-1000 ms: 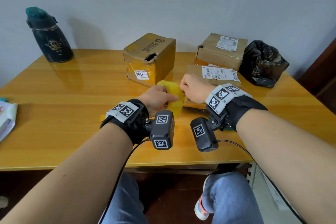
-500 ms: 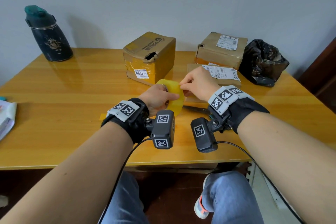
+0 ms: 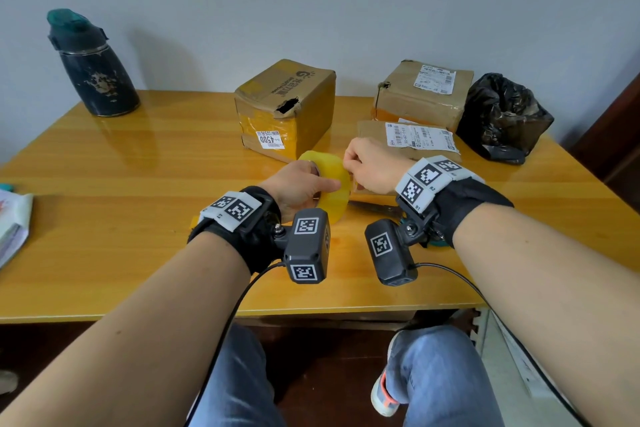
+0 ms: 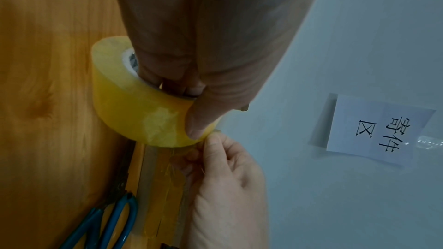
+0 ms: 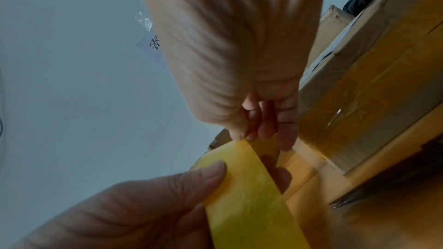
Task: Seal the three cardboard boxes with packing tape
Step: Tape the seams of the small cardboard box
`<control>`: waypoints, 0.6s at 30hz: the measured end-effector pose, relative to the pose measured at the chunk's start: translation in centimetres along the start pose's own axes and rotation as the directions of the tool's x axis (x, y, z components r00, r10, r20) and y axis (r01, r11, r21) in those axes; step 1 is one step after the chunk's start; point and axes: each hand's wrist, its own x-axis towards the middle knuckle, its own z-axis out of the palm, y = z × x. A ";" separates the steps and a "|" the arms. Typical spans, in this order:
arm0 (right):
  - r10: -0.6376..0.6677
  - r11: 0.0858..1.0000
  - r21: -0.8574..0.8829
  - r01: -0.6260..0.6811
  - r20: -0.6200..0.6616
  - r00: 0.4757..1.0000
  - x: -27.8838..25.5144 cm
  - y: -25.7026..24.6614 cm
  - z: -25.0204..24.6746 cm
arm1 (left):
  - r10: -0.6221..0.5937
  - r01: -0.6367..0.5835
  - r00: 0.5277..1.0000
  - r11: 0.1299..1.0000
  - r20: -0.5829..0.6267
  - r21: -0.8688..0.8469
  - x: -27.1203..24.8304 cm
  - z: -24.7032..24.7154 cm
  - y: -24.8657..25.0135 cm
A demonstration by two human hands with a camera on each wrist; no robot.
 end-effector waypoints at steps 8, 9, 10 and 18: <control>-0.019 1.000 -0.010 0.019 -0.033 0.999 0.0 0.9 0.2 | -0.022 0.020 1.000 0.996 -0.022 -0.083 0.2 0.3 -0.1; -0.020 1.000 0.016 0.021 -0.062 0.998 0.0 1.0 0.1 | -0.027 0.024 0.999 0.995 -0.026 -0.097 0.3 0.3 -0.1; -0.021 0.998 0.054 0.027 -0.103 0.994 0.1 1.1 0.1 | -0.029 0.026 0.999 0.994 -0.029 -0.105 0.4 0.3 -0.1; -0.052 0.991 0.110 0.073 -0.187 0.981 -0.5 0.9 0.3 | -0.014 0.012 1.000 0.992 -0.022 -0.125 0.5 0.4 -0.2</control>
